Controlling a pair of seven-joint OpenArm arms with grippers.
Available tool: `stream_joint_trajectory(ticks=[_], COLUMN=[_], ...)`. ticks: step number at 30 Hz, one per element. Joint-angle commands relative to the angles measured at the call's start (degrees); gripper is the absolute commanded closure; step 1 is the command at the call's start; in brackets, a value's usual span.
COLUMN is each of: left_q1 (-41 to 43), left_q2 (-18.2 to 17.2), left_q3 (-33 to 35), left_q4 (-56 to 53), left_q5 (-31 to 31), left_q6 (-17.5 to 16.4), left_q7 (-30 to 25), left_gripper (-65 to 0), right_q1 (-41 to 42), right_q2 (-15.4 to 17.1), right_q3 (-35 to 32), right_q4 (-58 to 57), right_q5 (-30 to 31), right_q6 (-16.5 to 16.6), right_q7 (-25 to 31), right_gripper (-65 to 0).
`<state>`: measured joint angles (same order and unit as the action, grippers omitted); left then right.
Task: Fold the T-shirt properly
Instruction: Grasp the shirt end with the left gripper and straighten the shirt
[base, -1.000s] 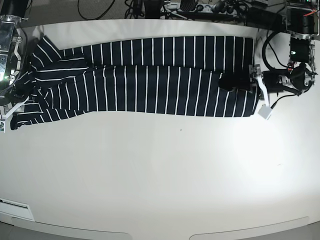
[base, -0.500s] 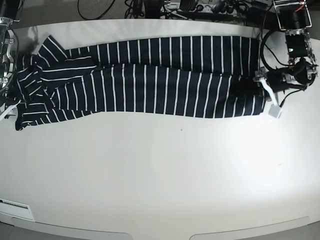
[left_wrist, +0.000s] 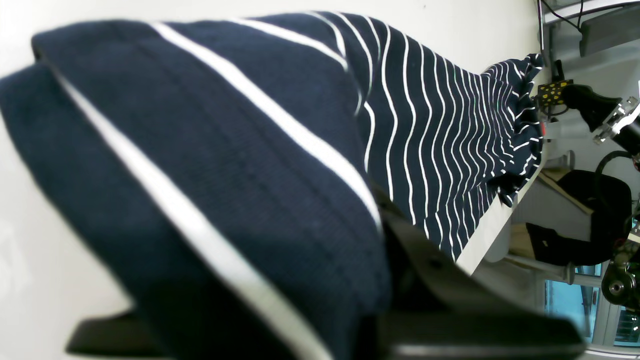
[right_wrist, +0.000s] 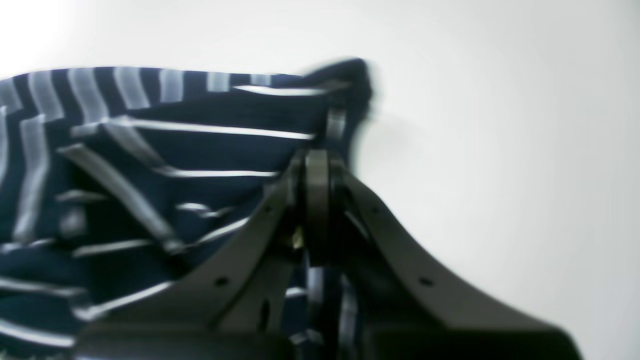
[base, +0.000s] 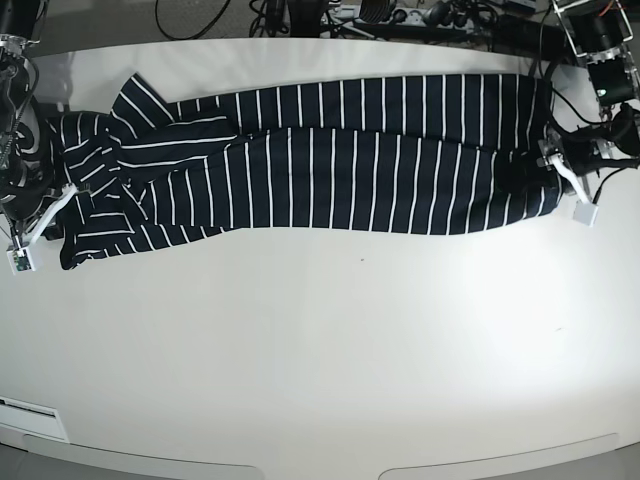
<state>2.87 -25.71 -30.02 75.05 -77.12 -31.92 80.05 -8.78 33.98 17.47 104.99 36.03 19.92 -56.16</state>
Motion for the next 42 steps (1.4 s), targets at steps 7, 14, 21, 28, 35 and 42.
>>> stream_joint_trajectory(ticks=[7,14,21,28,35,42], left_q1=[-4.5,-5.6,-6.14,-10.43,-11.1,-11.17], left_q2=[-1.29,-1.11,-0.96,1.38,8.72,10.56], left_q3=[-1.95,-1.95,-1.95,-1.95,-1.92,-1.92], left_q4=[0.76,0.76,0.76,0.76,0.76,0.76], left_q5=[-4.59,-4.61,-7.88,-7.88,-7.88,-7.88], left_q6=[-0.24,-0.22,-0.22,-0.15,-0.2,0.0], left_q7=[-0.05,-0.05,-0.05,-0.05,-0.05,-0.05], left_gripper=[0.0,0.0,0.0,0.0,0.0,0.0], right_q1=[0.87,0.9,0.85,0.85,0.85,0.87], right_q2=[-0.46,-4.09,-6.67,-6.67,-6.67,-6.67], right_q3=[0.57,0.57,0.57,0.57,0.57,0.57], right_q4=[-10.58,-22.08,-22.99,-22.97,-22.97,-22.97], right_q5=[5.01,4.22,0.7,2.97,2.95,2.95], right_q6=[4.96,11.21,11.56,11.56,11.61,11.61], right_q7=[3.06,6.05,3.74,1.25,-0.13,-0.04], right_gripper=[0.0,0.0,0.0,0.0,0.0,0.0])
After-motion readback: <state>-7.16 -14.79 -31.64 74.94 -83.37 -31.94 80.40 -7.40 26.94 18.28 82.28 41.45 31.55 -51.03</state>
